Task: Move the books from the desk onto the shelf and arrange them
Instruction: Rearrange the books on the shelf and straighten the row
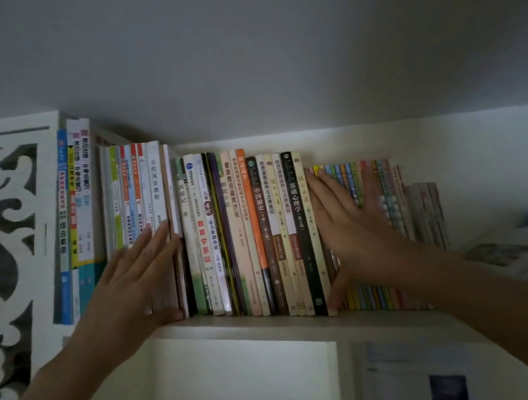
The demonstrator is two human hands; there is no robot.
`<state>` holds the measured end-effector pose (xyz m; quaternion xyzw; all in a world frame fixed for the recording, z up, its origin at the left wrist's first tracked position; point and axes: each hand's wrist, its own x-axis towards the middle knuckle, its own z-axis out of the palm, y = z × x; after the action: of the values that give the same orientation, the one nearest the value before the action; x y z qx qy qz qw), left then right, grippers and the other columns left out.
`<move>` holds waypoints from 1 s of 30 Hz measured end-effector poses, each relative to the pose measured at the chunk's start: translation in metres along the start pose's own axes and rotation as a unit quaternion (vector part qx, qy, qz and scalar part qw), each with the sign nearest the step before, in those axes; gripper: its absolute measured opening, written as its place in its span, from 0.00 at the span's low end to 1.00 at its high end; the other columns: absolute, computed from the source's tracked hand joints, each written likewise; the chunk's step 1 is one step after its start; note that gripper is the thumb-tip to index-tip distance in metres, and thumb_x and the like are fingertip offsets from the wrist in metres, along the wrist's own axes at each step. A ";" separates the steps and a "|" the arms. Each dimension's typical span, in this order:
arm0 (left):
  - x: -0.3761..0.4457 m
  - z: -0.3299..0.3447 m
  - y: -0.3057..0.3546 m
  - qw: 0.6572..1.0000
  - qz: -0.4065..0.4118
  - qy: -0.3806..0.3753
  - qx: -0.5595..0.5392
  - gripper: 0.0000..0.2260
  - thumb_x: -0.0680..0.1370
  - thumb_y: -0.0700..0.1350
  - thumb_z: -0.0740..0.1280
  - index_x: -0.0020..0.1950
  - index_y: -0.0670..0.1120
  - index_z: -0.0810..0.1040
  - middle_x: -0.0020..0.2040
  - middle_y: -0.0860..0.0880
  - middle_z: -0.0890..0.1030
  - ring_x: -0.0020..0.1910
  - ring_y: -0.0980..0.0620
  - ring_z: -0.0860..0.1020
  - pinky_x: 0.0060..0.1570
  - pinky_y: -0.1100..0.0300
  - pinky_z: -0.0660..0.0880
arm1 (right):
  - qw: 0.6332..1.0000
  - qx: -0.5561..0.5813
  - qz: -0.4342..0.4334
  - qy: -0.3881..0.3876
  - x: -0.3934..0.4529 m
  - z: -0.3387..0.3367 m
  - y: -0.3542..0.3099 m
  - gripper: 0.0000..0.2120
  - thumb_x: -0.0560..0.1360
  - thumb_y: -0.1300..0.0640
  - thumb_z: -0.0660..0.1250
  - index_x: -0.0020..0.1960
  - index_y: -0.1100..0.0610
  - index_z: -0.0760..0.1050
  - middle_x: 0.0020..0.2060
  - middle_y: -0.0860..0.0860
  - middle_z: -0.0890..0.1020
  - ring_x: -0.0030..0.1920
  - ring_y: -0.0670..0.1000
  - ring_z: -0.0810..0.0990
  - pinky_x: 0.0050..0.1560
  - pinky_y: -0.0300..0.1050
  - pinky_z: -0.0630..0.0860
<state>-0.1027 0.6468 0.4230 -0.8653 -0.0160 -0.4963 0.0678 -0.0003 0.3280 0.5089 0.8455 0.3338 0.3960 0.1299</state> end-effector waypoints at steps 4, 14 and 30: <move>0.019 -0.006 0.062 1.000 -0.014 0.008 0.014 0.59 0.62 0.47 0.82 0.80 0.56 0.43 0.80 0.46 0.44 0.78 0.42 0.44 0.70 0.35 0.52 | 0.999 -0.020 -0.010 0.030 -0.002 0.003 -0.002 0.80 0.45 0.22 0.71 0.78 0.59 0.31 0.77 0.58 0.33 0.76 0.60 0.31 0.65 0.81 0.37; 0.076 0.030 0.203 0.979 0.197 -0.004 0.046 0.54 0.62 0.72 0.70 0.80 0.52 0.51 0.81 0.47 0.48 0.79 0.43 0.47 0.73 0.34 0.50 | 0.947 0.307 0.091 -0.013 -0.096 0.035 0.105 0.69 0.59 0.45 0.82 0.78 0.47 0.31 0.79 0.49 0.52 0.76 0.52 0.58 0.74 0.51 0.63; 0.094 0.010 0.286 0.962 0.185 0.093 -0.176 0.29 0.72 0.56 0.72 0.70 0.47 0.72 0.73 0.46 0.68 0.72 0.43 0.65 0.70 0.41 0.63 | 0.914 0.288 0.240 0.158 -0.177 0.025 0.135 0.26 0.76 0.36 0.60 0.37 0.56 0.82 0.30 0.52 0.83 0.30 0.46 0.80 0.38 0.36 0.77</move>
<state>-0.0194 0.3611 0.4703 -0.8015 0.2389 -0.5482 0.0063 -0.0008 0.1105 0.4544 0.8276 0.2361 0.4304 -0.2724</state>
